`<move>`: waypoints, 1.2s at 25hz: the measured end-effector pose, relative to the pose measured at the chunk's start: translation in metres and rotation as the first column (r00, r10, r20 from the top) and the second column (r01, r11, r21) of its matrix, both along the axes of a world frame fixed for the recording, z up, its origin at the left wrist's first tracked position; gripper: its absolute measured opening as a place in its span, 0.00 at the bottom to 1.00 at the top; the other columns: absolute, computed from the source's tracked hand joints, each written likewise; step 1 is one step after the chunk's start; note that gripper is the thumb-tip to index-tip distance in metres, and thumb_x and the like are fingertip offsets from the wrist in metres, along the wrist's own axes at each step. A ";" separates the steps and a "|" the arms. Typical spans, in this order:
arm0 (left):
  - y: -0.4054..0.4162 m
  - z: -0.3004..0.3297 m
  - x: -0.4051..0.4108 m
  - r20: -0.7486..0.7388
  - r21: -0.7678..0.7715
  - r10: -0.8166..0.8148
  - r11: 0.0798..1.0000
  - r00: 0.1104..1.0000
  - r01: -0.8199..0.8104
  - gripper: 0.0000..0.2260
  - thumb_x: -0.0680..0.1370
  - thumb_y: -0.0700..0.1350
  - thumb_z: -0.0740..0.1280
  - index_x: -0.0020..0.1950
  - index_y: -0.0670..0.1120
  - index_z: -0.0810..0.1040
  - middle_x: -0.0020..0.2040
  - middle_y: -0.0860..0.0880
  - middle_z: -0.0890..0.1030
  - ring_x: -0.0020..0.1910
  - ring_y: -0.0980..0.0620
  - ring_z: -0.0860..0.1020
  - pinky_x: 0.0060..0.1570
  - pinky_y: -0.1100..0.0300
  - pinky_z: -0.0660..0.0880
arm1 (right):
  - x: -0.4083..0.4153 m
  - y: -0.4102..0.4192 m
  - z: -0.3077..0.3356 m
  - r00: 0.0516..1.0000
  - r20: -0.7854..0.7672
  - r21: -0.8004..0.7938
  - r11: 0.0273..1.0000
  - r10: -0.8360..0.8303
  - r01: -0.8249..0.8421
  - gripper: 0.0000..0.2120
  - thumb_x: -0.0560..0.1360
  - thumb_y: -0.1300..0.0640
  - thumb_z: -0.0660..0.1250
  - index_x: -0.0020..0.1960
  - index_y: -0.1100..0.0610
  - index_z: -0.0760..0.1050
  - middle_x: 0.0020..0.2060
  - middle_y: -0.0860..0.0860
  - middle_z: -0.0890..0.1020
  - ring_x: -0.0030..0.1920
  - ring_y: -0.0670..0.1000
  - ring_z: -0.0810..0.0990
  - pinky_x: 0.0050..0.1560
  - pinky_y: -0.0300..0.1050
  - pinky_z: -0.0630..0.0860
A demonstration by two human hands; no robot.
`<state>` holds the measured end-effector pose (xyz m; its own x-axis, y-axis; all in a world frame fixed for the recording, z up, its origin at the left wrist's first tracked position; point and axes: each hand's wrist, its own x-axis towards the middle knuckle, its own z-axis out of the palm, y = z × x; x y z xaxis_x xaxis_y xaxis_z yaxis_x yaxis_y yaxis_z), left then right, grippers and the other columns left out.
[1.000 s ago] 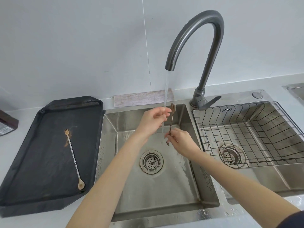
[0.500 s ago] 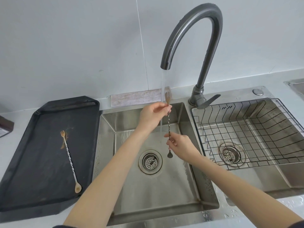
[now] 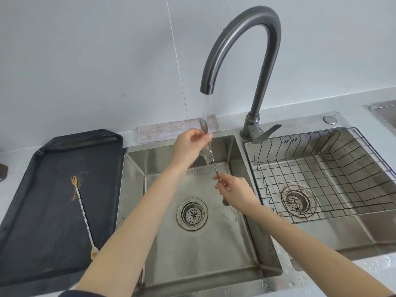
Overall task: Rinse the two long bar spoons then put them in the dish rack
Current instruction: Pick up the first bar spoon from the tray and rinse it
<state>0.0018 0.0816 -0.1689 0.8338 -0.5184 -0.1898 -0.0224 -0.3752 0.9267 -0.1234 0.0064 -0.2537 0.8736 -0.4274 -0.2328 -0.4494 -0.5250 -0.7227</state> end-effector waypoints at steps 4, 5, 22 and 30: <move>0.000 -0.001 0.001 -0.009 -0.024 -0.012 1.000 1.000 0.011 0.05 0.75 0.46 0.66 0.42 0.47 0.80 0.43 0.52 0.82 0.46 0.55 0.79 0.51 0.64 0.72 | 0.000 0.001 0.001 0.999 0.003 0.029 0.999 -0.045 0.044 0.07 0.76 0.59 0.63 0.52 0.56 0.77 0.38 0.48 0.80 0.42 0.51 0.81 0.52 0.50 0.79; -0.001 -0.002 0.000 -0.024 -0.037 -0.014 0.999 1.000 0.014 0.05 0.75 0.46 0.66 0.45 0.46 0.80 0.42 0.53 0.82 0.46 0.56 0.79 0.52 0.64 0.72 | 0.001 0.001 0.000 0.998 0.005 0.038 0.997 -0.063 0.063 0.06 0.75 0.59 0.64 0.50 0.56 0.78 0.37 0.48 0.80 0.41 0.50 0.81 0.53 0.50 0.79; -0.006 0.013 -0.007 -0.020 -0.169 -0.006 0.986 1.000 0.003 0.11 0.77 0.50 0.63 0.37 0.51 0.81 0.32 0.57 0.83 0.32 0.62 0.81 0.44 0.66 0.76 | 0.007 -0.001 0.001 0.969 0.025 0.222 0.946 -0.246 0.235 0.06 0.74 0.59 0.68 0.48 0.60 0.81 0.42 0.59 0.86 0.44 0.58 0.85 0.39 0.38 0.78; -0.012 0.023 0.001 -0.015 -0.172 -0.027 0.985 1.000 0.024 0.06 0.78 0.43 0.61 0.48 0.50 0.77 0.40 0.53 0.82 0.35 0.59 0.81 0.47 0.63 0.77 | 0.015 -0.001 0.001 0.970 -0.012 0.247 0.939 -0.243 0.238 0.09 0.75 0.60 0.66 0.53 0.60 0.81 0.39 0.54 0.83 0.30 0.40 0.77 0.33 0.25 0.74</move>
